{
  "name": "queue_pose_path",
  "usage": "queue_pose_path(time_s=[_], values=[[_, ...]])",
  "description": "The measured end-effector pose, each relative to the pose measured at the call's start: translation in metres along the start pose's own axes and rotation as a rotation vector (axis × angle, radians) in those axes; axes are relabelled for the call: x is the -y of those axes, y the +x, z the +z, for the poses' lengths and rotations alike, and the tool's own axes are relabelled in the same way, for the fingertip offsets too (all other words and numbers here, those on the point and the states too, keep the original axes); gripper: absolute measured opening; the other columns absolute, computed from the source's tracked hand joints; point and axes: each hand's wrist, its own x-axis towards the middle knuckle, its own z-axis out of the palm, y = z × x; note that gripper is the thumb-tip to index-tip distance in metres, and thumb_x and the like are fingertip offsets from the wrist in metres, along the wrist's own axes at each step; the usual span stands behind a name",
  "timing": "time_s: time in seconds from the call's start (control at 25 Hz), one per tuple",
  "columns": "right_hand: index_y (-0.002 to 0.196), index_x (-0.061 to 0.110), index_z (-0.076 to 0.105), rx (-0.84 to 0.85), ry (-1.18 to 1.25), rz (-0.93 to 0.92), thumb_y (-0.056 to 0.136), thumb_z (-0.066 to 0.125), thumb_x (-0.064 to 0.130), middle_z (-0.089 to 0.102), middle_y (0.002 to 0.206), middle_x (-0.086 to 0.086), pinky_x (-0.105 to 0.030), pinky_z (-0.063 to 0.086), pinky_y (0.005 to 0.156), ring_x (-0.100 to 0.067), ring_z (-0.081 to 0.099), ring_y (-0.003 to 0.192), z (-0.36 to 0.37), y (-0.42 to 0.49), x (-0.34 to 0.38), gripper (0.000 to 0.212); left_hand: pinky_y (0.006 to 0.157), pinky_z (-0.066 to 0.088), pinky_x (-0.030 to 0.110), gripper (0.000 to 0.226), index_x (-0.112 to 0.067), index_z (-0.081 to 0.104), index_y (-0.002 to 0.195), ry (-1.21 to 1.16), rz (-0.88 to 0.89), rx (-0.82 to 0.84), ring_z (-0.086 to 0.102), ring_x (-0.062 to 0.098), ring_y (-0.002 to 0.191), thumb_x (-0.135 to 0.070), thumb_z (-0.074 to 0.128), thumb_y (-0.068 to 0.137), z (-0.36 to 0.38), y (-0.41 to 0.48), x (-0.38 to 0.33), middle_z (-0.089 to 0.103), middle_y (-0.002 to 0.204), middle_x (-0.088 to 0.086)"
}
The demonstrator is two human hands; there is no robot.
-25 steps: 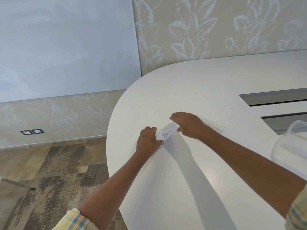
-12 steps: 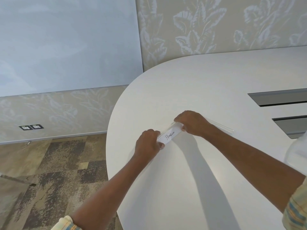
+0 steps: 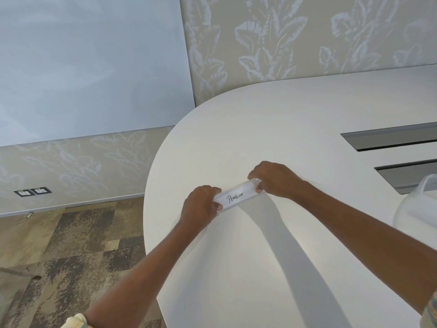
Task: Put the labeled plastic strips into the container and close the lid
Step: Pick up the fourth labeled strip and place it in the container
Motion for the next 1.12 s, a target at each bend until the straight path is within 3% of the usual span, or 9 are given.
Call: queue_pose_path(time_s=[0.12,0.24,0.4,0.56,0.8,0.96,1.12], values=[[0.127,0.023,0.071,-0.013,0.092,0.053,0.084,0.076,0.016,0.067,0.13,0.003,-0.037,0.048,0.1,-0.019,0.055,0.129,-0.008,-0.019,-0.005,0.043,0.06,0.044,0.029,0.019,-0.021,0.069,0.096,-0.031,0.027,0.013,0.06,0.022,0.082,-0.007,0.07,0.083,-0.004,0.001,-0.006,0.06,0.083,-0.008],[0.123,0.02,0.073,-0.03,0.17,0.092,0.082,0.078,0.015,0.069,0.128,0.002,-0.04,0.051,0.097,-0.023,0.061,0.12,-0.017,-0.041,-0.014,0.041,0.078,0.058,0.039,0.025,-0.022,0.072,0.104,-0.026,0.075,0.029,0.065,0.025,0.095,-0.008,0.071,0.083,-0.01,0.003,-0.019,0.069,0.094,-0.004],[0.115,0.022,0.076,-0.056,0.229,0.129,0.078,0.081,0.017,0.072,0.116,0.003,-0.043,0.056,0.088,-0.024,0.067,0.104,-0.03,-0.073,-0.029,0.037,0.096,0.056,0.042,0.041,-0.023,0.074,0.126,-0.007,0.138,0.038,0.066,0.026,0.117,-0.01,0.075,0.087,-0.016,0.007,-0.044,0.074,0.122,0.001],[0.113,0.028,0.076,-0.102,0.252,0.186,0.077,0.082,0.021,0.072,0.111,0.008,-0.041,0.057,0.083,-0.02,0.067,0.097,-0.04,-0.114,-0.047,0.036,0.103,0.052,0.039,0.052,-0.024,0.068,0.139,0.031,0.246,0.046,0.062,0.024,0.131,-0.012,0.075,0.089,-0.016,0.014,-0.076,0.07,0.138,0.0],[0.103,0.029,0.076,-0.178,0.244,0.3,0.076,0.082,0.025,0.073,0.1,0.009,-0.045,0.058,0.08,-0.019,0.067,0.092,-0.052,-0.184,-0.085,0.028,0.099,0.054,0.037,0.052,-0.023,0.069,0.137,0.058,0.424,0.037,0.065,0.024,0.127,-0.003,0.071,0.089,-0.01,0.02,-0.145,0.074,0.132,0.001],[0.105,0.029,0.076,-0.235,0.223,0.377,0.076,0.084,0.027,0.074,0.103,0.011,-0.043,0.057,0.084,-0.016,0.066,0.097,-0.064,-0.235,-0.115,0.03,0.081,0.052,0.033,0.046,-0.026,0.073,0.127,0.094,0.547,0.087,0.067,0.027,0.111,-0.004,0.069,0.087,-0.002,0.026,-0.203,0.076,0.117,0.001],[0.106,0.034,0.076,-0.291,0.244,0.462,0.075,0.086,0.024,0.074,0.101,0.012,-0.042,0.058,0.08,-0.016,0.067,0.095,-0.078,-0.285,-0.148,0.034,0.091,0.057,0.042,0.049,-0.026,0.073,0.129,0.095,0.64,0.087,0.067,0.027,0.114,-0.002,0.069,0.087,0.007,0.03,-0.265,0.076,0.12,0.002]])
